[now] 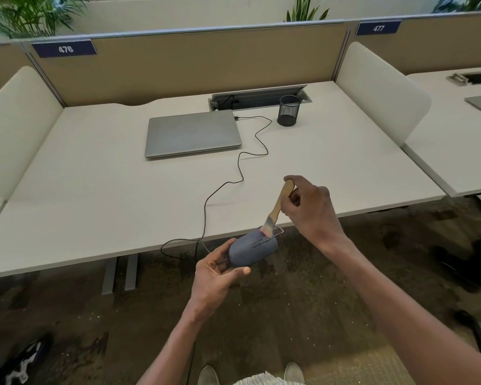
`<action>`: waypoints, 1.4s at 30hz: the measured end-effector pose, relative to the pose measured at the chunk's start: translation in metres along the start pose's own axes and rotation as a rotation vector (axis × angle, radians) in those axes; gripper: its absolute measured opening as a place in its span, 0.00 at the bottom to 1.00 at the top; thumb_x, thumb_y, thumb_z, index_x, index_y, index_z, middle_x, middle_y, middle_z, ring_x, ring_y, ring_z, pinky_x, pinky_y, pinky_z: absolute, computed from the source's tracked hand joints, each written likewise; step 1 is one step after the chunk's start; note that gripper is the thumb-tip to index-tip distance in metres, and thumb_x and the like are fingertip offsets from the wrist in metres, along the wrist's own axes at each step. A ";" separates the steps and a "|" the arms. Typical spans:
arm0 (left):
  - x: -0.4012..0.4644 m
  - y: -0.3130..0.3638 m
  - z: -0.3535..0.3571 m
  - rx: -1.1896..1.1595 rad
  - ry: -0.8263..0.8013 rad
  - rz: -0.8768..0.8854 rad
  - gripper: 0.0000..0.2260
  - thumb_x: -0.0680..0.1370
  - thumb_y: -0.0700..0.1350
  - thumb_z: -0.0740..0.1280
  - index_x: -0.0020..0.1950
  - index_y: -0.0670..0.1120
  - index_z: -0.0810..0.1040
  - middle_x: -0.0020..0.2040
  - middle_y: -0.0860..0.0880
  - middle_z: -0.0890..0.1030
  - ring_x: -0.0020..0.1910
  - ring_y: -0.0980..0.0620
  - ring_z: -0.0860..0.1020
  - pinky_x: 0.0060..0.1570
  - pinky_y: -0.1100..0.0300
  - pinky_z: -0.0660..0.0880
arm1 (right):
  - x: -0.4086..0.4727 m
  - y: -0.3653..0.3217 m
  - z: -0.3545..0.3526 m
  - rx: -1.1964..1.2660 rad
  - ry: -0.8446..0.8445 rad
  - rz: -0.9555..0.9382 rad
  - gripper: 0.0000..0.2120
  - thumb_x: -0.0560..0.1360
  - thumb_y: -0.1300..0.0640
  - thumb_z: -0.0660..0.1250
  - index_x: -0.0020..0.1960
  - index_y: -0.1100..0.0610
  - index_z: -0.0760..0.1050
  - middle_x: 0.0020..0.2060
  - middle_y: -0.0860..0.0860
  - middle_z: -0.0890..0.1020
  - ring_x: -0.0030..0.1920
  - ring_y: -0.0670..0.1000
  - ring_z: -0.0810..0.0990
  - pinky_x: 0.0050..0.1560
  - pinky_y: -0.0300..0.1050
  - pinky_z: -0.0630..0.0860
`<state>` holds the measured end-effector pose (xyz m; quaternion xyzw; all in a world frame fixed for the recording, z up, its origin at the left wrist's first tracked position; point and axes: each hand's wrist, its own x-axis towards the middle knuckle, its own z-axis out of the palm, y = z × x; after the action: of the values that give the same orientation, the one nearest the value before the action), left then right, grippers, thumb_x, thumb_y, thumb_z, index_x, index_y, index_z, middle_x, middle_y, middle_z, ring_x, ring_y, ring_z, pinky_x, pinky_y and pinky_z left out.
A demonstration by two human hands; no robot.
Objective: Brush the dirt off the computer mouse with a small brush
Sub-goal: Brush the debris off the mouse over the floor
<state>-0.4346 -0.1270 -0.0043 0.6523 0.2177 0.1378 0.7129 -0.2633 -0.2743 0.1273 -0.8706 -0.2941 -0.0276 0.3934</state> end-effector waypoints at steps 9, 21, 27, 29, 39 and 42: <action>0.000 0.003 0.000 -0.007 -0.001 -0.004 0.33 0.64 0.44 0.83 0.67 0.52 0.76 0.61 0.54 0.84 0.62 0.52 0.82 0.55 0.61 0.80 | -0.006 0.010 0.001 0.085 -0.016 0.063 0.16 0.78 0.62 0.69 0.66 0.59 0.76 0.38 0.54 0.86 0.37 0.50 0.86 0.46 0.52 0.84; 0.001 0.003 -0.002 -0.058 0.000 -0.013 0.37 0.62 0.49 0.83 0.70 0.48 0.75 0.63 0.49 0.83 0.64 0.51 0.81 0.57 0.59 0.80 | -0.003 0.018 0.002 0.076 0.033 0.096 0.16 0.78 0.61 0.69 0.65 0.59 0.76 0.39 0.54 0.86 0.38 0.52 0.86 0.47 0.54 0.84; 0.003 0.005 -0.004 -0.071 0.006 -0.015 0.36 0.62 0.49 0.83 0.68 0.51 0.76 0.63 0.49 0.83 0.63 0.51 0.81 0.57 0.60 0.80 | -0.004 0.016 -0.005 0.088 -0.009 -0.052 0.10 0.79 0.65 0.66 0.60 0.58 0.75 0.40 0.55 0.85 0.40 0.56 0.85 0.44 0.58 0.82; 0.003 0.007 -0.004 -0.084 0.013 -0.016 0.36 0.61 0.51 0.84 0.67 0.52 0.77 0.62 0.50 0.83 0.63 0.52 0.81 0.57 0.60 0.80 | -0.009 0.014 -0.006 0.097 -0.086 -0.127 0.09 0.79 0.68 0.64 0.56 0.58 0.75 0.41 0.53 0.85 0.42 0.50 0.85 0.45 0.53 0.83; 0.010 0.005 -0.006 -0.107 0.042 -0.023 0.32 0.64 0.45 0.82 0.67 0.53 0.77 0.63 0.51 0.83 0.64 0.52 0.81 0.58 0.59 0.80 | -0.008 0.010 -0.015 0.097 -0.117 -0.238 0.14 0.78 0.74 0.60 0.53 0.58 0.75 0.41 0.52 0.83 0.43 0.49 0.83 0.45 0.43 0.82; 0.012 0.006 -0.004 -0.112 0.038 -0.023 0.34 0.62 0.47 0.83 0.67 0.52 0.77 0.63 0.50 0.83 0.64 0.52 0.81 0.59 0.58 0.80 | -0.009 0.004 -0.011 0.114 -0.153 -0.267 0.14 0.77 0.75 0.61 0.53 0.58 0.76 0.42 0.52 0.83 0.45 0.45 0.83 0.47 0.36 0.80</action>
<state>-0.4254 -0.1174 0.0001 0.6063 0.2306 0.1538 0.7454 -0.2663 -0.2880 0.1296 -0.7996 -0.4375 0.0035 0.4113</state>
